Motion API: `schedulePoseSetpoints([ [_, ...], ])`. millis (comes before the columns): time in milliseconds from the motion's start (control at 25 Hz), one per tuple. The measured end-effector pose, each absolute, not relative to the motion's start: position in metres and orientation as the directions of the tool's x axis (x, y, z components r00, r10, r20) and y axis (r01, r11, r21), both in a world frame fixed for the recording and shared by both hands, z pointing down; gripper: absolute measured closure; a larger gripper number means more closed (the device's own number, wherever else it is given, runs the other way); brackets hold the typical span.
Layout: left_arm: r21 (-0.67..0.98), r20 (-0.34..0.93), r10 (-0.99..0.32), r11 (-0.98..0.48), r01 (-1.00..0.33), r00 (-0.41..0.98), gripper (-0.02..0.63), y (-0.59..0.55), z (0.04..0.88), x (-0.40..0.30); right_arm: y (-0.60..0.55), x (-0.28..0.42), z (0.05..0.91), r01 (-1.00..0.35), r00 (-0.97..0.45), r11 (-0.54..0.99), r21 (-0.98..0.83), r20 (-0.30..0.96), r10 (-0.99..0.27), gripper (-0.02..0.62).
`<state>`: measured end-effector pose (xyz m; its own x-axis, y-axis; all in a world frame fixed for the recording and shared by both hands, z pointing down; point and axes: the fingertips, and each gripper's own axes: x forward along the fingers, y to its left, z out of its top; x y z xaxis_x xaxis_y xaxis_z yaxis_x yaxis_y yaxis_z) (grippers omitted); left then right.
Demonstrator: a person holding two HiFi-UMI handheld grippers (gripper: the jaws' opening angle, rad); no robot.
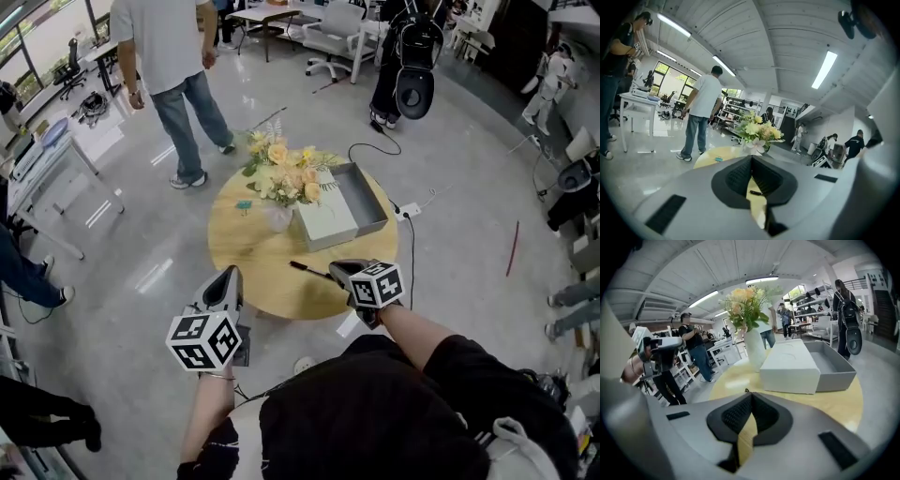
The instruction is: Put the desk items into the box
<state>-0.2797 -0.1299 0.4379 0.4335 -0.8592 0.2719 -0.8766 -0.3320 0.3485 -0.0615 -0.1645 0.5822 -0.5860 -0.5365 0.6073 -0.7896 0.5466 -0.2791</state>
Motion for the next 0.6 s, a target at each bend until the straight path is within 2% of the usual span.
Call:
schedulePoseSetpoints([
  [280,0.425,0.231,-0.887,-0.278,-0.862,0.4,0.595,-0.131,0.44,-0.273,-0.163,-0.043,0.601,-0.802,-0.544,0.544,-0.247,0.678,-0.494,0.589],
  [520,0.427,0.211,-0.9,-0.266,-0.864,0.381,0.595,-0.123,0.433,-0.264,-0.164,-0.033,0.618,-0.812,-0.519,0.535,-0.234,0.709,-0.478,0.589],
  [600,0.432,0.207,-0.908,-0.25,-0.867,0.364,0.595,-0.121,0.432,-0.266,-0.165,-0.035,0.622,-0.806,-0.523,0.543,-0.236,0.714,-0.466,0.566],
])
